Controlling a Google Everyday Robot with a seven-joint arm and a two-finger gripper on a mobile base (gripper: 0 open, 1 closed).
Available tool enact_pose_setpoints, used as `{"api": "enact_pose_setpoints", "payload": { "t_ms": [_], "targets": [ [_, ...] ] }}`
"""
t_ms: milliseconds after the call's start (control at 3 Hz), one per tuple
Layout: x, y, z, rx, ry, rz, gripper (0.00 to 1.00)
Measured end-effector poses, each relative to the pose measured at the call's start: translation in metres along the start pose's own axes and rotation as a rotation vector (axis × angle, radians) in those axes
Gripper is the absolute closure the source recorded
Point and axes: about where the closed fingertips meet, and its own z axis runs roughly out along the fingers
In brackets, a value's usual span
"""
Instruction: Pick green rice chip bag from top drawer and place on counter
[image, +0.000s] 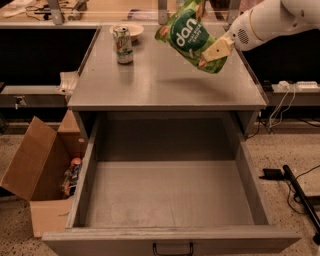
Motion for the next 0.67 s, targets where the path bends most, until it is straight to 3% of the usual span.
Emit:
{"api": "enact_pose_setpoints", "payload": {
  "t_ms": [333,667],
  "targets": [
    [-0.004,-0.012,0.006,0.077,-0.017,0.003,1.00],
    [-0.005,-0.034,0.014,0.216,-0.022,0.030,1.00]
  ]
}}
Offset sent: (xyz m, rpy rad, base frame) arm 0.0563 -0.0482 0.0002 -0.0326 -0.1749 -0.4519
